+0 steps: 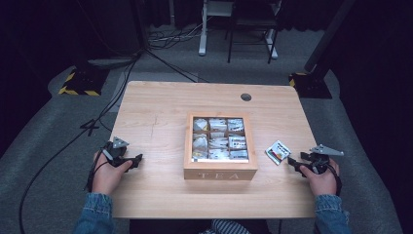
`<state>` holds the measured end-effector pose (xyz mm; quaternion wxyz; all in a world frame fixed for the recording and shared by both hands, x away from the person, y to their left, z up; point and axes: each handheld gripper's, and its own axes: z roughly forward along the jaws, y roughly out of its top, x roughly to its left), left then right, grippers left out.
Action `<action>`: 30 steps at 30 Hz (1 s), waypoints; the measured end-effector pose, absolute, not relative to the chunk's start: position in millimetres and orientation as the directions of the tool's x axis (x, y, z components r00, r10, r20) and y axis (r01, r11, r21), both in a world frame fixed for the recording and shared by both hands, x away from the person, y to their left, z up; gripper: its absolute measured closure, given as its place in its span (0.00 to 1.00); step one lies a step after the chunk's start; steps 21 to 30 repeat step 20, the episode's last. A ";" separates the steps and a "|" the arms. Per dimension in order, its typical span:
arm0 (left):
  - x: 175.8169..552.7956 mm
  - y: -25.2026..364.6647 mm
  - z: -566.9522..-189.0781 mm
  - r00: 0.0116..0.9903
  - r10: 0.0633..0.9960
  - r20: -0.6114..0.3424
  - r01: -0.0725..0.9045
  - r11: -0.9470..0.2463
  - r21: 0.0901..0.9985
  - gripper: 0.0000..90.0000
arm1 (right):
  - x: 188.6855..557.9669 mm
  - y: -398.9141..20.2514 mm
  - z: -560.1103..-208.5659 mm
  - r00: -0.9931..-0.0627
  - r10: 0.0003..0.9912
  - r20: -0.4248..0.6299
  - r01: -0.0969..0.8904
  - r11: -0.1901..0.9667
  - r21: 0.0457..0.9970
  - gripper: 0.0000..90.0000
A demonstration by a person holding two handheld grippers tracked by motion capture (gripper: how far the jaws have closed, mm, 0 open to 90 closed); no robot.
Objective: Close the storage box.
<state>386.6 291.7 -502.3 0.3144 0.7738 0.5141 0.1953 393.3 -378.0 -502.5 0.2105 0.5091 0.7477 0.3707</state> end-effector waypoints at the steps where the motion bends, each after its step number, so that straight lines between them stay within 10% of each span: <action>1: 387.5 292.5 -503.1 0.400 0.916 -0.024 0.670 -0.275 0.689 0.24 | 393.3 -377.9 -502.5 -0.393 0.918 0.059 0.608 0.212 0.765 0.35; 10: 390.0 293.3 -504.8 0.373 0.927 -0.028 0.680 -0.253 0.688 0.14 | 394.4 -375.2 -504.1 -0.370 0.929 -0.004 0.627 0.253 0.737 0.17; 30: 390.0 293.2 -504.8 0.373 0.927 -0.029 0.681 -0.253 0.687 0.14 | 394.6 -375.1 -504.1 -0.372 0.928 -0.003 0.629 0.254 0.734 0.16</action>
